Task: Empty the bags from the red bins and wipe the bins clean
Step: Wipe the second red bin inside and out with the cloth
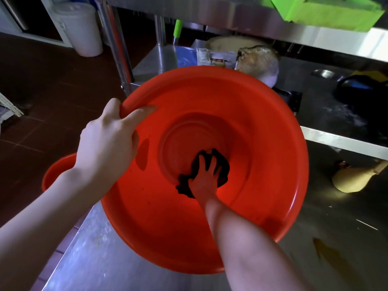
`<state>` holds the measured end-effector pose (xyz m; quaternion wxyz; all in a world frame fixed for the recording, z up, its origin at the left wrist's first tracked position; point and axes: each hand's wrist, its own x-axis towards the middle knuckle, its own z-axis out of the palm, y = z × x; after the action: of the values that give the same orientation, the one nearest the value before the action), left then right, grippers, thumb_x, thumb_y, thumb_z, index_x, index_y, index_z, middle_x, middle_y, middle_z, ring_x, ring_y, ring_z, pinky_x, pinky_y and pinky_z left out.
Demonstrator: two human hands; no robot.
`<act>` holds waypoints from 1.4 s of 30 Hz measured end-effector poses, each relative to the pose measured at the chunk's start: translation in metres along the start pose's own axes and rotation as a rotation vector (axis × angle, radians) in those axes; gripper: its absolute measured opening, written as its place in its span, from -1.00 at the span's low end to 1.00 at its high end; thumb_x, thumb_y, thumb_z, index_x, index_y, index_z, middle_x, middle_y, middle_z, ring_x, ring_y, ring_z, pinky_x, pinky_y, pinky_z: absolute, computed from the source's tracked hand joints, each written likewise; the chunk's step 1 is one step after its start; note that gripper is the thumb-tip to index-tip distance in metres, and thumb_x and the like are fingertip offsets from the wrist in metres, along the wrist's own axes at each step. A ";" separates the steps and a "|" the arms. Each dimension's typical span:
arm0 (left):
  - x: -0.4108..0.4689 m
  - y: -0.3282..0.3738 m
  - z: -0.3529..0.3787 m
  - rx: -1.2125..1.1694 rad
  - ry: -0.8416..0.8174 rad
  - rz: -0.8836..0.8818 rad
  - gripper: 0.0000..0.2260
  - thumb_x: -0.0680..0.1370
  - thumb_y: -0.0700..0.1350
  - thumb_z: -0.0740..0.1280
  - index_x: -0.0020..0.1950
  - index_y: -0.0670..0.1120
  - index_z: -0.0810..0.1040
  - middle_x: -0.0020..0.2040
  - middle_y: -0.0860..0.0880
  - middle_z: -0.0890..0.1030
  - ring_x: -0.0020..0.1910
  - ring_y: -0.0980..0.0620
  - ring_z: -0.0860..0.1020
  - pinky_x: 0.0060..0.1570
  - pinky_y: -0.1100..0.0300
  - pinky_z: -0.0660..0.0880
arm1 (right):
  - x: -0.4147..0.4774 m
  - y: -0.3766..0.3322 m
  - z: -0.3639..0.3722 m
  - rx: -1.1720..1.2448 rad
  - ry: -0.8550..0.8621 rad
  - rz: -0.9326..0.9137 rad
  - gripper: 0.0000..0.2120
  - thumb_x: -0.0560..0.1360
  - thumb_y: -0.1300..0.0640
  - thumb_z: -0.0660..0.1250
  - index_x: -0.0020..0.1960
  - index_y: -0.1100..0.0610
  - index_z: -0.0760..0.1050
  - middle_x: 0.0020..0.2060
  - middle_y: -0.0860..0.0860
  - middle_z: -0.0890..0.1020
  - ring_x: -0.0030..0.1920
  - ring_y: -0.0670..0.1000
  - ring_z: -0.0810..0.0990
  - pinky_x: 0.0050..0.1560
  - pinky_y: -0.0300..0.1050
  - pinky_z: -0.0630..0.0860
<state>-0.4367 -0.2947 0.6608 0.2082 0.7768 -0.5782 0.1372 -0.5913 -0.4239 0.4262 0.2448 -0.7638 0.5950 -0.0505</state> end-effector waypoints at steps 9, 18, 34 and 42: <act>0.001 -0.003 -0.001 -0.031 -0.003 -0.012 -0.47 0.47 -0.29 0.34 0.38 0.11 0.49 -0.11 -0.13 0.34 -0.37 -0.21 0.43 -0.37 -0.06 0.51 | 0.066 0.000 -0.073 -0.359 0.102 -0.445 -0.17 0.31 0.19 0.41 0.50 -0.08 0.17 0.56 0.00 0.00 0.29 0.24 0.44 0.23 0.15 0.44; -0.004 -0.005 0.002 -0.012 0.041 0.011 -0.48 0.47 -0.28 0.38 0.38 0.10 0.50 -0.13 -0.13 0.34 -0.40 -0.17 0.41 -0.41 0.03 0.45 | -0.003 -0.008 -0.001 0.064 -0.036 0.098 -0.14 0.43 0.05 0.37 0.58 -0.01 -0.05 0.54 0.21 -0.20 0.47 0.35 0.15 0.39 0.11 0.23; -0.009 -0.020 0.006 -0.048 0.068 -0.031 -0.44 0.44 -0.31 0.38 0.37 0.11 0.50 -0.12 -0.14 0.38 -0.33 -0.17 0.43 -0.34 0.01 0.47 | 0.037 0.008 -0.035 -0.356 0.094 -0.254 -0.34 0.51 0.10 0.22 0.56 -0.13 0.08 0.58 -0.05 -0.03 0.52 0.25 0.08 0.44 0.30 0.05; -0.008 -0.022 0.004 -0.048 0.031 -0.033 -0.47 0.46 -0.31 0.37 0.38 0.08 0.50 -0.09 -0.17 0.41 -0.30 -0.20 0.45 -0.34 -0.05 0.51 | 0.026 -0.032 0.000 -0.705 -0.230 -0.969 -0.56 0.62 0.10 0.08 0.49 -0.06 0.24 0.57 -0.14 0.05 0.55 0.17 0.04 0.46 0.31 -0.06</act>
<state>-0.4176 -0.2845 0.6503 0.2379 0.7789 -0.5651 0.1319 -0.5559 -0.4423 0.4346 -0.0109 -0.9833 0.1303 0.1264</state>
